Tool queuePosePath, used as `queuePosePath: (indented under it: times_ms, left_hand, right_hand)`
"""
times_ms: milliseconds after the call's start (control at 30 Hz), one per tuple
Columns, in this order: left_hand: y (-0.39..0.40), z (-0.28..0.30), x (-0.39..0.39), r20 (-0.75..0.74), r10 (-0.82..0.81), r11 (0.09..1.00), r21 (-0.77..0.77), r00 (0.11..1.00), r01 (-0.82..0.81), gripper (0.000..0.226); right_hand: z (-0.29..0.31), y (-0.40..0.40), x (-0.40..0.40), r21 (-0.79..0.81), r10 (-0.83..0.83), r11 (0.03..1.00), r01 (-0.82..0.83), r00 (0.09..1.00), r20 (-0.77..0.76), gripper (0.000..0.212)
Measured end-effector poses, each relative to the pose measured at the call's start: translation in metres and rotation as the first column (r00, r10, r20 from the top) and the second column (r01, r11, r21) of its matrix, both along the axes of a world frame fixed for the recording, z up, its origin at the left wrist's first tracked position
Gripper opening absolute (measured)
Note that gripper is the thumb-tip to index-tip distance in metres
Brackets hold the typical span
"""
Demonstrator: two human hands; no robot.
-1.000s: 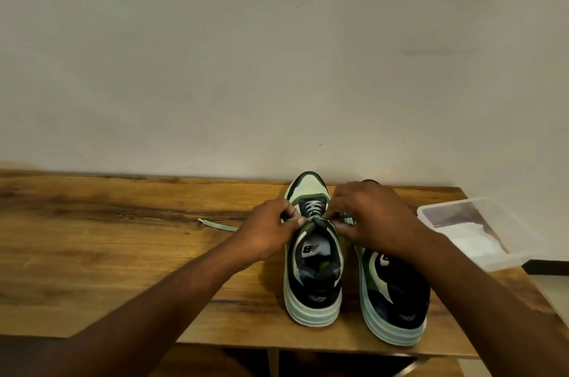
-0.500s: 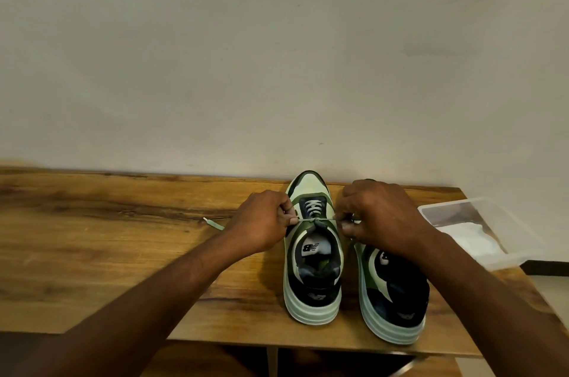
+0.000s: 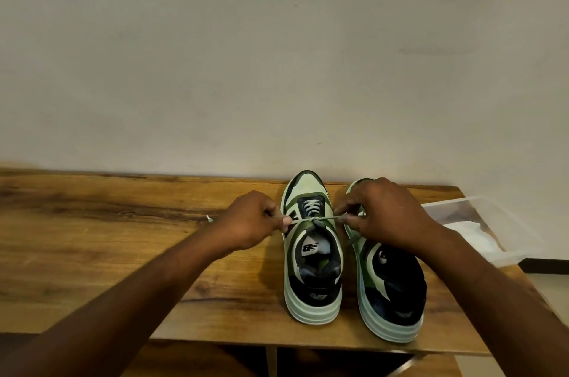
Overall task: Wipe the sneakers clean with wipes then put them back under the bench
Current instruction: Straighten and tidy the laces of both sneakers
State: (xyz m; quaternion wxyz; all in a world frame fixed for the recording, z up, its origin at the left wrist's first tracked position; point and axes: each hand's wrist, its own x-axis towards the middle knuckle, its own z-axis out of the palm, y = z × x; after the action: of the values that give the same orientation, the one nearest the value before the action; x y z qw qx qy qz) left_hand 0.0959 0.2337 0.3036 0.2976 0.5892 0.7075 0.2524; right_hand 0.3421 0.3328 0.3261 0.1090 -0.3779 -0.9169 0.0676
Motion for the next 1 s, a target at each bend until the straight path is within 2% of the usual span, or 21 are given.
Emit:
queuePosePath:
  times_ms: [133,233,367,533,600,733,900,1000]
  left_hand:
    - [-0.003,0.008,-0.012,0.283,0.037,0.994,-0.110,0.958,-0.006,0.029]
    - [-0.006,0.017,-0.013,0.384,0.012,0.992,-0.123,0.923,0.038,0.028]
    - [-0.007,0.019,-0.011,0.480,-0.010,0.991,-0.111,0.877,0.072,0.028]
    - [-0.005,0.007,-0.010,0.647,-0.020,0.998,-0.035,0.762,0.056,0.029]
    - [-0.004,0.002,-0.008,0.687,-0.019,0.999,-0.013,0.727,0.038,0.029]
    - [-0.003,-0.001,0.000,0.750,-0.017,1.000,0.021,0.662,0.001,0.033]
    - [-0.002,0.000,0.014,0.758,0.003,0.994,0.067,0.652,-0.083,0.034]
    - [-0.001,-0.002,0.020,0.779,0.015,0.988,0.084,0.626,-0.127,0.025]
  right_hand:
    - [0.002,0.002,0.003,-0.139,-0.020,0.990,0.017,1.000,-0.020,0.010]
    - [0.012,-0.001,0.005,-0.288,-0.039,0.958,0.010,0.995,-0.096,0.020]
    - [0.022,-0.005,0.008,-0.581,-0.098,0.811,-0.069,0.963,-0.250,0.018]
    - [0.027,-0.009,0.010,-0.748,-0.165,0.634,-0.198,0.910,-0.380,0.013]
    - [0.026,-0.008,0.011,-0.787,-0.211,0.574,-0.226,0.888,-0.408,0.016]
    - [0.019,-0.003,0.010,-0.817,-0.320,0.523,-0.243,0.833,-0.452,0.029]
    - [0.011,-0.006,-0.002,-0.839,-0.436,0.477,-0.263,0.758,-0.485,0.029]
    - [0.008,-0.009,-0.009,-0.848,-0.521,0.433,-0.307,0.683,-0.513,0.025]
